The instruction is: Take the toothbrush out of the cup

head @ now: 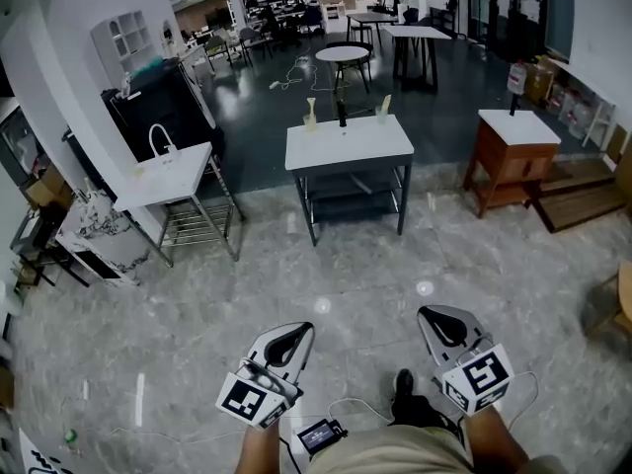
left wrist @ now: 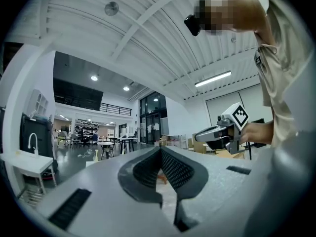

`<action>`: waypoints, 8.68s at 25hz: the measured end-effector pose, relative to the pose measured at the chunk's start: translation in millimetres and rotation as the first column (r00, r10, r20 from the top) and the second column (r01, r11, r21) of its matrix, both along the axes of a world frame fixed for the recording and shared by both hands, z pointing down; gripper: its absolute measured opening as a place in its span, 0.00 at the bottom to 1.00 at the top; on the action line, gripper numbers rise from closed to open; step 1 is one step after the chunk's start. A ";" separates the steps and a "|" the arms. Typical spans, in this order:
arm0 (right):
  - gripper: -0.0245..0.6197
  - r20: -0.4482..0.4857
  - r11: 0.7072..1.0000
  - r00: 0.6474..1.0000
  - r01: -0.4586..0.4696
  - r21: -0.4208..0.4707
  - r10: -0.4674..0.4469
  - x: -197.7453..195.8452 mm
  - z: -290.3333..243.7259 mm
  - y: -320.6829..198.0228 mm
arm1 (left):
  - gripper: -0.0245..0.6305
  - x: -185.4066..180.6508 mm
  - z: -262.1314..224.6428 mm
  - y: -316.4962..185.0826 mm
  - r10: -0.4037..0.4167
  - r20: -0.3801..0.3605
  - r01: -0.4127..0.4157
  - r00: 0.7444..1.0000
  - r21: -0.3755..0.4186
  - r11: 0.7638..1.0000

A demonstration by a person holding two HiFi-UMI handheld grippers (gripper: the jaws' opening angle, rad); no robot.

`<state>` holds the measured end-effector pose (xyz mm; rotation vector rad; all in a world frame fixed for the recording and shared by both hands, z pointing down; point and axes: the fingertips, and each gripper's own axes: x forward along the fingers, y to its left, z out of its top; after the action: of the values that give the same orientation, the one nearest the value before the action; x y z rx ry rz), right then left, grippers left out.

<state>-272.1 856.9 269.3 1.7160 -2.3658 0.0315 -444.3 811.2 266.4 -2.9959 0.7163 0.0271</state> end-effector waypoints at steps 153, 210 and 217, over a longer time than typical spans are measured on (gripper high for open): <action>0.13 0.108 0.993 0.992 -0.076 0.089 0.067 500.5 6.1 -1016.1 | 0.05 392.1 89.0 -1068.6 -0.338 0.205 0.352 0.918 -0.034 0.935; 0.13 0.060 0.984 0.984 -0.161 -0.076 0.165 504.2 92.0 -1135.2 | 0.10 380.6 204.2 -1326.2 -0.442 0.323 0.479 0.837 -0.041 0.877; 0.13 0.079 0.991 0.988 -0.137 0.007 0.136 498.4 55.5 -1107.9 | 0.10 360.9 146.5 -1281.0 -0.476 0.299 0.491 0.827 0.028 0.871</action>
<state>226.3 -251.0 324.8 1.9139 -2.3020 0.1078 -83.5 -469.8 412.9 -2.6685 1.4190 -0.4610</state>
